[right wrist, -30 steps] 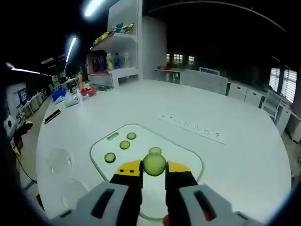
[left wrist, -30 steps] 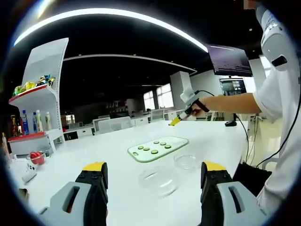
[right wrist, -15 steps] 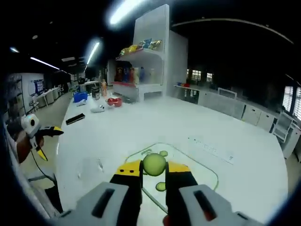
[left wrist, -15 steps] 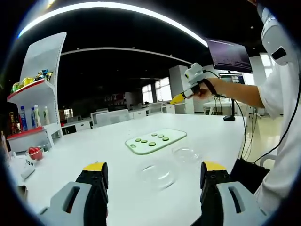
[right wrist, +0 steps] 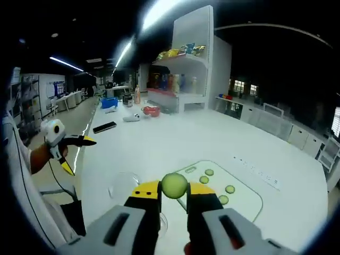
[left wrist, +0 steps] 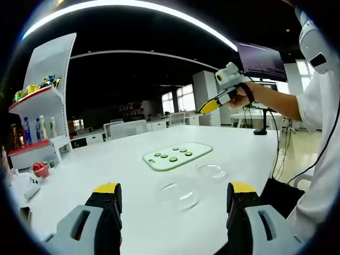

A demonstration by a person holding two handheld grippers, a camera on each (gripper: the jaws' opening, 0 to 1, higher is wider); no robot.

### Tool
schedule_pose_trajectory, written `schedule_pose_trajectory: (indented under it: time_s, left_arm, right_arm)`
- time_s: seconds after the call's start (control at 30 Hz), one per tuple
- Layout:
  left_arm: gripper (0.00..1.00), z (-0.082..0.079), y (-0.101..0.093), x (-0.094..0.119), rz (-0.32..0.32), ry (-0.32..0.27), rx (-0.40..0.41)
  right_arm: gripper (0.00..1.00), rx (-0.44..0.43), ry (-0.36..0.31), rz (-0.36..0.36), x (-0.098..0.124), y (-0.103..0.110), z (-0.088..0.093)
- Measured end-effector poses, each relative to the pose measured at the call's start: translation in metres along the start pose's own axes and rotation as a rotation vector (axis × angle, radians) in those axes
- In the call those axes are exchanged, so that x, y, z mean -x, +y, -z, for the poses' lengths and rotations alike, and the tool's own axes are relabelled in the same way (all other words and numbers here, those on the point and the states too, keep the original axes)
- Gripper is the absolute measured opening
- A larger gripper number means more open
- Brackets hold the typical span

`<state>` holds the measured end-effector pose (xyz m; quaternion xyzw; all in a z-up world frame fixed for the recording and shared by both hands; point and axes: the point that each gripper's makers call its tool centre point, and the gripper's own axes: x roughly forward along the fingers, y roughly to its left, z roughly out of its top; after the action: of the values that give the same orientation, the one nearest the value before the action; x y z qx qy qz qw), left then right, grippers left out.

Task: Open the petri dish lid, add cucumber slices into the petri dish, and close the lid

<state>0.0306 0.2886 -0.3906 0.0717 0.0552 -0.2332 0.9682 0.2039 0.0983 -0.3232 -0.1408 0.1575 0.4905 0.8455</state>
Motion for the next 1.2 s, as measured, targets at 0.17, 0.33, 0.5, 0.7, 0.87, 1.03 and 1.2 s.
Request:
schedule_pose_trajectory:
  time_s: [0.17,0.33,0.5,0.7,0.87,1.03,1.2]
  left_arm:
    - [0.81,0.002,0.001,0.000,-0.002,0.010,0.004]
    - [0.81,-0.001,0.001,0.001,0.000,0.004,-0.002]
    - [0.81,-0.001,0.001,0.002,-0.002,0.004,-0.001]
    - [0.81,0.001,0.001,0.003,-0.004,0.010,0.004]
    - [0.82,-0.001,0.001,0.004,-0.005,0.005,0.003]
    - [0.82,0.000,-0.001,0.004,-0.002,0.013,0.004]
    - [0.82,0.001,-0.004,0.003,0.004,0.020,0.004]
  right_arm:
    - [0.18,0.009,0.009,-0.019,0.001,0.011,0.005]
    - [0.18,0.017,0.020,-0.047,0.001,0.026,0.011]
    - [0.18,0.028,0.050,-0.089,-0.003,0.043,0.024]
    - [0.18,0.028,0.088,-0.124,-0.010,0.059,0.042]
    - [0.18,0.043,0.116,-0.134,-0.016,0.065,0.053]
    - [0.18,0.052,0.146,-0.141,-0.022,0.070,0.065]
    - [0.18,0.044,0.172,-0.150,-0.028,0.074,0.079]
